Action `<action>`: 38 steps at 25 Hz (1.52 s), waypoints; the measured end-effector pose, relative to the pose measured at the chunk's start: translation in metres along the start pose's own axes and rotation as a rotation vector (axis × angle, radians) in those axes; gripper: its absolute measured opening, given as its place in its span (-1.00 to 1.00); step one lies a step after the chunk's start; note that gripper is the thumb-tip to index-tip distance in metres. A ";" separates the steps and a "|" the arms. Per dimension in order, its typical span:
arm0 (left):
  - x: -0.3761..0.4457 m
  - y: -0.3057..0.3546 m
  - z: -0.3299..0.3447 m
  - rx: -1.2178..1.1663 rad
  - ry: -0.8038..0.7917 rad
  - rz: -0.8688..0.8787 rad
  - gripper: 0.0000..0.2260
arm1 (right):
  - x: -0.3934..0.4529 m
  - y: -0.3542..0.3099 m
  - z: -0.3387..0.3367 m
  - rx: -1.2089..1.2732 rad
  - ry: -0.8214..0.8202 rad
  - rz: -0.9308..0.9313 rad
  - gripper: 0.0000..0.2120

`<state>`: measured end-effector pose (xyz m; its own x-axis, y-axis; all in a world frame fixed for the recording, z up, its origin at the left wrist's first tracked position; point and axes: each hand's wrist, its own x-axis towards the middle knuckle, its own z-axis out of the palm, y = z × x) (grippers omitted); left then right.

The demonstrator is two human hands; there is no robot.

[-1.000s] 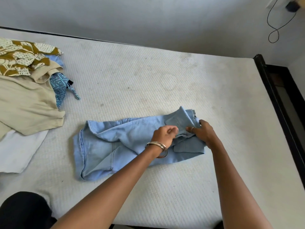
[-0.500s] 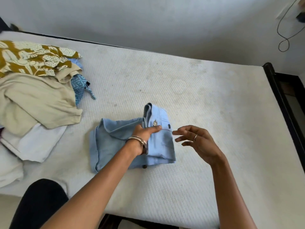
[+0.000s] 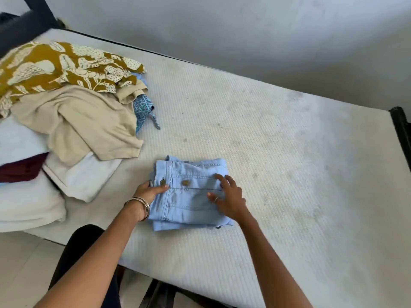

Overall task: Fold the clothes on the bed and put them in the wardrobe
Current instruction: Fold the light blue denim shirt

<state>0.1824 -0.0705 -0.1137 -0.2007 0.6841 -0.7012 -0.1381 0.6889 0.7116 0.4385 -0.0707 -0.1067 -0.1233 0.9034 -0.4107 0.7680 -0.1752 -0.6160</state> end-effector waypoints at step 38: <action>-0.050 0.067 0.096 -0.526 -0.378 -0.118 -0.20 | -0.014 -0.104 -0.101 -0.324 0.376 -0.338 -0.57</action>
<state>0.2767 -0.0356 -0.0349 0.1864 0.7143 -0.6746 -0.6136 0.6209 0.4879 0.4236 -0.0258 0.0305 -0.2087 0.9751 0.0751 0.8849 0.2210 -0.4101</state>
